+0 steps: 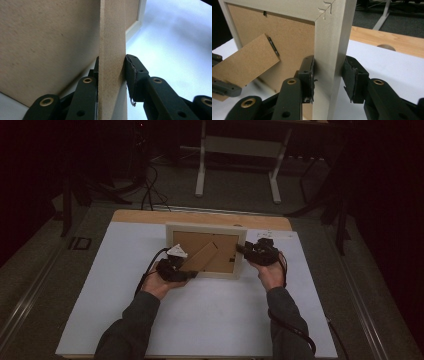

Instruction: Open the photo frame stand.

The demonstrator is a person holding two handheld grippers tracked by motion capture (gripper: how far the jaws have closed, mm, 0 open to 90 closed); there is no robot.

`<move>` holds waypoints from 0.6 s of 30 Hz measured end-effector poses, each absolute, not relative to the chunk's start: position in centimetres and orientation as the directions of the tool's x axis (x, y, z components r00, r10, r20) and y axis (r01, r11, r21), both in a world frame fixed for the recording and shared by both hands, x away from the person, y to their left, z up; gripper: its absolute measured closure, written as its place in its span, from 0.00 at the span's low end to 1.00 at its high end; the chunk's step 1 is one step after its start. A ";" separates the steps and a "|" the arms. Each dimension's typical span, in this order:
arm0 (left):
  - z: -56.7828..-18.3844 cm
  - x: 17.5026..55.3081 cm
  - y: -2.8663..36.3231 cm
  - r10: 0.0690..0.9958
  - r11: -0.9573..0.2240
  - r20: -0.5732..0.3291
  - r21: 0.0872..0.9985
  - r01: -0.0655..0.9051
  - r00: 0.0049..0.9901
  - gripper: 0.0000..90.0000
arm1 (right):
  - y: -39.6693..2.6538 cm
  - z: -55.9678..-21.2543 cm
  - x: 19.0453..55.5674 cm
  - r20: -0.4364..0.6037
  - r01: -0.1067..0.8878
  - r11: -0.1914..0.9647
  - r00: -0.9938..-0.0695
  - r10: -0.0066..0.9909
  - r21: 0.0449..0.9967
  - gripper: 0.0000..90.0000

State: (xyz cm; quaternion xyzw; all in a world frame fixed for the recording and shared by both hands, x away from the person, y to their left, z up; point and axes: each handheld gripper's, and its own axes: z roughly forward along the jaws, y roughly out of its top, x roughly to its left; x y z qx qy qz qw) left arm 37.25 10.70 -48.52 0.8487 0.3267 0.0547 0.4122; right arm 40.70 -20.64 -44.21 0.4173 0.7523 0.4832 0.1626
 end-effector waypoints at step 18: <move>-48.1 38.0 10.5 0.615 -0.441 -0.168 0.737 0.512 0.771 0.88 | -20.3 -43.8 40.2 0.099 0.422 0.222 -0.616 0.781 0.879 0.69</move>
